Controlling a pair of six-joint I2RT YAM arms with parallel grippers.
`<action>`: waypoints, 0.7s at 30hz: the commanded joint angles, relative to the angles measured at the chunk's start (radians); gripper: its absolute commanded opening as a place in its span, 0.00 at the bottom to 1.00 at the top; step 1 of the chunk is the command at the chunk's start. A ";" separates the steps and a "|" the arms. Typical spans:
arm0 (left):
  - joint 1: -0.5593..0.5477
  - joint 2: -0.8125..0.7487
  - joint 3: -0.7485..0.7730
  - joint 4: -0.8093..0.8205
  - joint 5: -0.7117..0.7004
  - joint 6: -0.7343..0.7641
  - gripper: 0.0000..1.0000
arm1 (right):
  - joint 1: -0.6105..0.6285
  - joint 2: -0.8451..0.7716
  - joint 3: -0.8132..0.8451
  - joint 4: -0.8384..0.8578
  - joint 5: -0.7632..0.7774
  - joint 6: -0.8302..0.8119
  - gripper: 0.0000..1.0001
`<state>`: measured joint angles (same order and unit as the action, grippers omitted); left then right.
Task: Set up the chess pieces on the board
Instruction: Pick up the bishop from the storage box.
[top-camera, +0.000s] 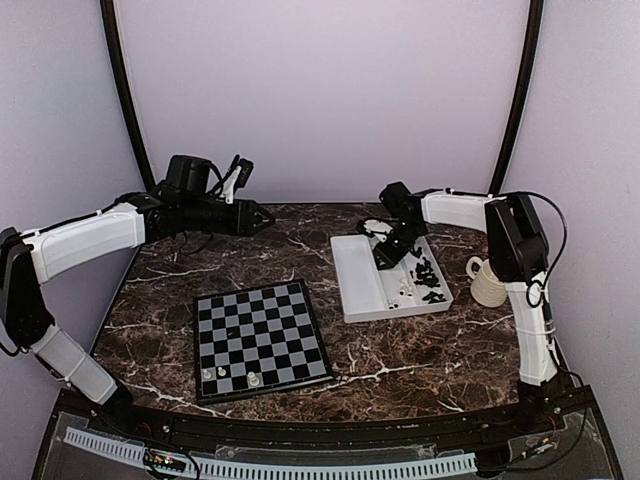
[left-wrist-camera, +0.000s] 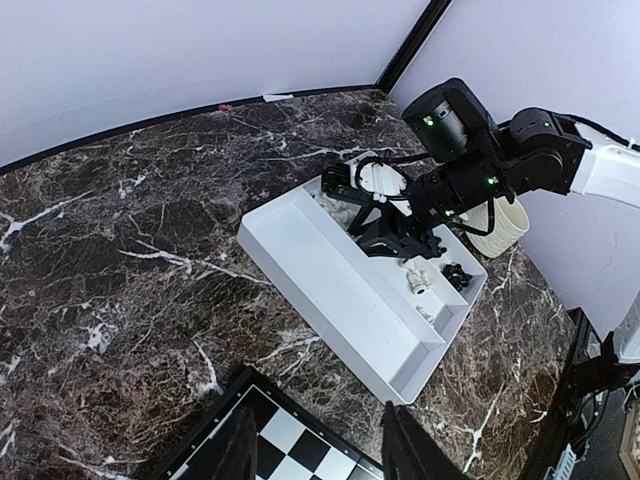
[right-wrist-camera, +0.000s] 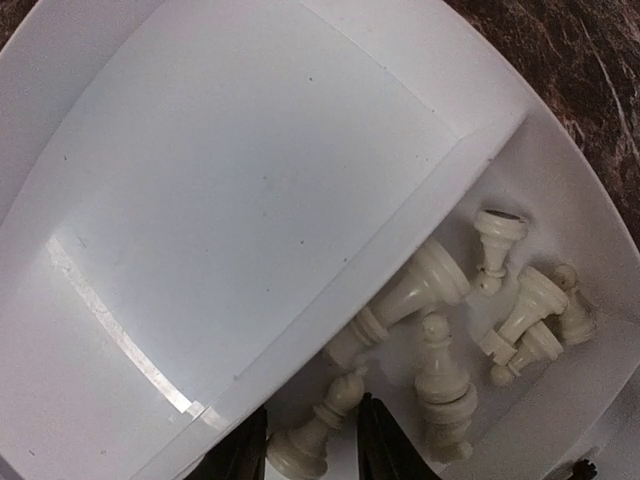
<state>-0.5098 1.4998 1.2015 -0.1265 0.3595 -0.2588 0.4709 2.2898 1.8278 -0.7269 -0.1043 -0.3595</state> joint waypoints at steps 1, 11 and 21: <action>-0.001 -0.014 -0.009 0.031 0.015 -0.012 0.45 | 0.000 0.030 0.013 -0.004 0.053 0.050 0.30; -0.002 -0.009 -0.015 0.037 0.018 -0.016 0.45 | -0.016 -0.039 -0.068 0.042 0.134 0.079 0.32; -0.002 -0.013 -0.020 0.030 0.017 -0.014 0.45 | -0.018 -0.026 -0.059 0.030 0.122 0.094 0.24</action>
<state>-0.5098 1.5002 1.1938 -0.1051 0.3622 -0.2733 0.4606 2.2662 1.7851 -0.6769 0.0017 -0.2787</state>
